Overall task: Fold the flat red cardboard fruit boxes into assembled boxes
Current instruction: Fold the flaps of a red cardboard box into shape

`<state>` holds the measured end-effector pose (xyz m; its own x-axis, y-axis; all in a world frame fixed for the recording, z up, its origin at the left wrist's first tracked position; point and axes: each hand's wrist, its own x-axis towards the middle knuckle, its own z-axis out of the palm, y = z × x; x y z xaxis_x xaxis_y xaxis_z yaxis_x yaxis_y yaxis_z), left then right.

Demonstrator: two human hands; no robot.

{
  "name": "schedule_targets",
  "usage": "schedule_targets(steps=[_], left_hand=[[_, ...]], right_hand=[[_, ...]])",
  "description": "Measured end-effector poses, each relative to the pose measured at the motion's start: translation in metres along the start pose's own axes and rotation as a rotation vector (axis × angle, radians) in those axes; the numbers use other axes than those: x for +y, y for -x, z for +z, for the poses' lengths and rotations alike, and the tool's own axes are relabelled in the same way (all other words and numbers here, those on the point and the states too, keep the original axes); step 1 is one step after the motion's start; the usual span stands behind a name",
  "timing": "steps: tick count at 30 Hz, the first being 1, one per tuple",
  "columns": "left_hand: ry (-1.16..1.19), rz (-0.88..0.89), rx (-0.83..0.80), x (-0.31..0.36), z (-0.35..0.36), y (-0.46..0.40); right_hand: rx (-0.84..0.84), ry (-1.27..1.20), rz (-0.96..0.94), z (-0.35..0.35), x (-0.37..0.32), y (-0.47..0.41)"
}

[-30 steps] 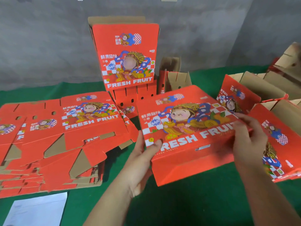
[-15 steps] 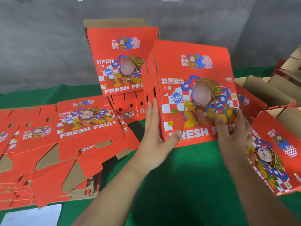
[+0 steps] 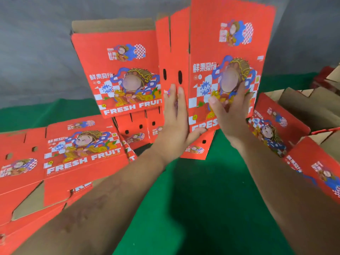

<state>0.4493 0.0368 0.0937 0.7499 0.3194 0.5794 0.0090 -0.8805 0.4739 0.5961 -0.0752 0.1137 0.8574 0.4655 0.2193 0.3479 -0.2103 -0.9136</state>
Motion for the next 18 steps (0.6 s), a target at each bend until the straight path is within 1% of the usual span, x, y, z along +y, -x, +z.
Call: schedule_targets(steps=[2, 4, 6, 7, 9, 10, 11, 13, 14, 15, 16, 18], left_hand=[[-0.032, 0.048, 0.056, 0.001, 0.014, -0.005], [-0.057, 0.051, 0.092, -0.002, 0.026, -0.011], [-0.142, 0.024, 0.061, -0.006, 0.037, -0.019], [-0.24, -0.008, -0.004, -0.009, 0.042, -0.023], [-0.442, -0.064, -0.218, -0.017, 0.047, -0.029], [-0.447, -0.077, -0.338, -0.022, 0.047, -0.031], [-0.396, -0.078, -0.453, -0.029, 0.047, -0.032], [-0.303, -0.032, -0.648, -0.038, 0.044, -0.032], [-0.276, -0.019, -0.703, -0.04, 0.043, -0.03], [-0.239, -0.03, -0.704, -0.041, 0.041, -0.027], [-0.181, -0.069, -0.656, -0.042, 0.039, -0.024], [-0.033, -0.181, -0.497, -0.043, 0.035, -0.017]], right_hand=[[-0.028, 0.034, -0.018, -0.003, 0.006, -0.005], [-0.099, 0.095, -0.083, -0.001, 0.011, -0.009], [-0.216, 0.131, -0.194, 0.008, 0.013, -0.016], [-0.27, 0.11, -0.239, 0.015, 0.013, -0.022], [-0.334, 0.045, -0.282, 0.026, 0.016, -0.033], [-0.352, 0.021, -0.3, 0.03, 0.02, -0.039], [-0.364, -0.02, -0.29, 0.034, 0.024, -0.043], [-0.312, -0.138, -0.16, 0.04, 0.032, -0.047], [-0.262, -0.163, -0.084, 0.043, 0.034, -0.047], [-0.219, -0.162, -0.025, 0.045, 0.036, -0.046], [-0.186, -0.15, 0.015, 0.048, 0.038, -0.043], [-0.145, -0.122, 0.068, 0.053, 0.04, -0.035]])
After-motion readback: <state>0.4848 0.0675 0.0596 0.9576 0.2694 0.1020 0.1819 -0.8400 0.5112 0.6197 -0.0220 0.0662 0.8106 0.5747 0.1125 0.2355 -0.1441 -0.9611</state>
